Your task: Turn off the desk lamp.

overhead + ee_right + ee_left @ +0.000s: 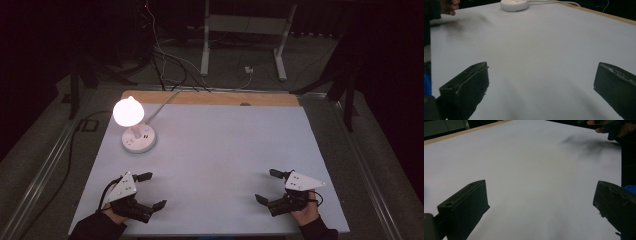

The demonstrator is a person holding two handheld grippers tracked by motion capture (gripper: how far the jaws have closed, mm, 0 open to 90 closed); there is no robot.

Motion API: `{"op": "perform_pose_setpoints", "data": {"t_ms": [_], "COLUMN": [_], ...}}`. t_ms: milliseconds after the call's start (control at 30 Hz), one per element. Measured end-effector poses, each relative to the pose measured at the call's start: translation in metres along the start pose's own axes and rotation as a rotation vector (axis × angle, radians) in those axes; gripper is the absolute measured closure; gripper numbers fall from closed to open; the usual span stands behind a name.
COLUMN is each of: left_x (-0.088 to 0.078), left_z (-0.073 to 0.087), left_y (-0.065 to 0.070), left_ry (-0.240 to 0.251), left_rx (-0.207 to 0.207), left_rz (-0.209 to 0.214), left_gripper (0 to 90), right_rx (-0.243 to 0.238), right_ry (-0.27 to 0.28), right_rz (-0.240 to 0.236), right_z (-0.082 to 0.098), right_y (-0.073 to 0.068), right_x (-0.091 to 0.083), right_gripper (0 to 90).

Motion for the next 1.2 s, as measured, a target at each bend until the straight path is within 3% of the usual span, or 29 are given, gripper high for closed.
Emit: {"op": "perform_pose_setpoints", "data": {"t_ms": [167, 433, 633, 933, 1200], "left_x": [0.002, 0.003, 0.002, -0.005, -0.004], "left_z": [0.000, 0.002, 0.002, -0.007, -0.018], "left_y": [0.002, 0.003, 0.007, 0.021, 0.021], "left_ry": [-0.019, -0.045, -0.056, -0.045, -0.020], "left_rx": [0.023, 0.026, 0.042, 0.077, 0.062], "left_rz": [-0.006, 0.010, 0.013, 0.056, 0.064], "left_gripper": [0.5, 0.5, 0.5, 0.4, 0.5], "right_rx": [0.003, -0.021, -0.004, -0.009, -0.005], "right_ry": [-0.011, -0.014, -0.008, 0.035, 0.035], "right_rz": [0.007, 0.019, 0.010, 0.032, 0.033], "right_z": [0.002, 0.004, 0.003, -0.006, -0.005], "right_y": [0.000, -0.002, 0.003, -0.002, -0.002], "right_x": [0.001, 0.007, 0.008, 0.006, 0.005], "right_gripper": [0.0, 0.0, 0.0, 0.0, 0.0]}}
Point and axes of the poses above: each handheld gripper's, and its own axes: x roughly forward along the jaws, z roughly out of its underside, y roughly to its right, the point moved 1 cm from there along x, roughly forward along the jaws, and after that the axes turned 11 degrees about -x, right-handed, at the moved point
